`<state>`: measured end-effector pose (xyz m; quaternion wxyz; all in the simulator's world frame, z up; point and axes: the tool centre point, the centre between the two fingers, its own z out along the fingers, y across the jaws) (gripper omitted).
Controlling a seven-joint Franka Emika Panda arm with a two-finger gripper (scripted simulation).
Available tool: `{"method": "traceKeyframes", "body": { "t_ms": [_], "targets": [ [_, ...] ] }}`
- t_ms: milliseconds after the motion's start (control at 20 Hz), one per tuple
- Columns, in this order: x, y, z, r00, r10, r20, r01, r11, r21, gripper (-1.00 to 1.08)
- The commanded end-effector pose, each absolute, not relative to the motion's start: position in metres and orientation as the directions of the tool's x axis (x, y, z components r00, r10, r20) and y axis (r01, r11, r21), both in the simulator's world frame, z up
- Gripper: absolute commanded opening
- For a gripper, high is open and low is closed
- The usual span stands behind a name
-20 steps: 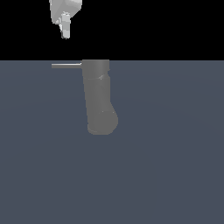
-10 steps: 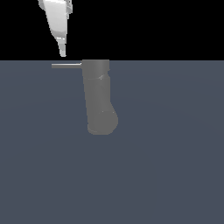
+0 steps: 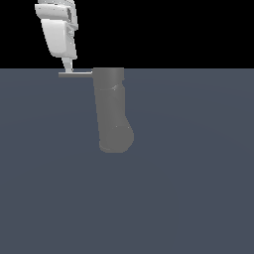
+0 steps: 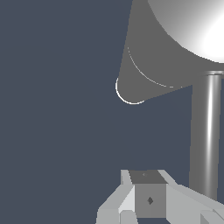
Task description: Turn on the faucet by rotating a designated handle.
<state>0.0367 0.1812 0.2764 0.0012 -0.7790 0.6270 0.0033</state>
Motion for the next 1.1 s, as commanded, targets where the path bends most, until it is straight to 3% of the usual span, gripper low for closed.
{"method": "traceKeyframes", "body": {
  "t_ms": [0,400,1050],
  "targets": [
    [0.039,0.183,0.273,0.196,-0.981,-0.002,-0.981,-0.196,0.001,-1.0],
    [0.04,0.185,0.27,0.189,-0.982,0.0,-0.982,-0.189,0.001,-1.0],
    [0.005,0.176,0.27,0.189,-0.982,0.0,-0.982,-0.189,0.001,-1.0]
  ]
}}
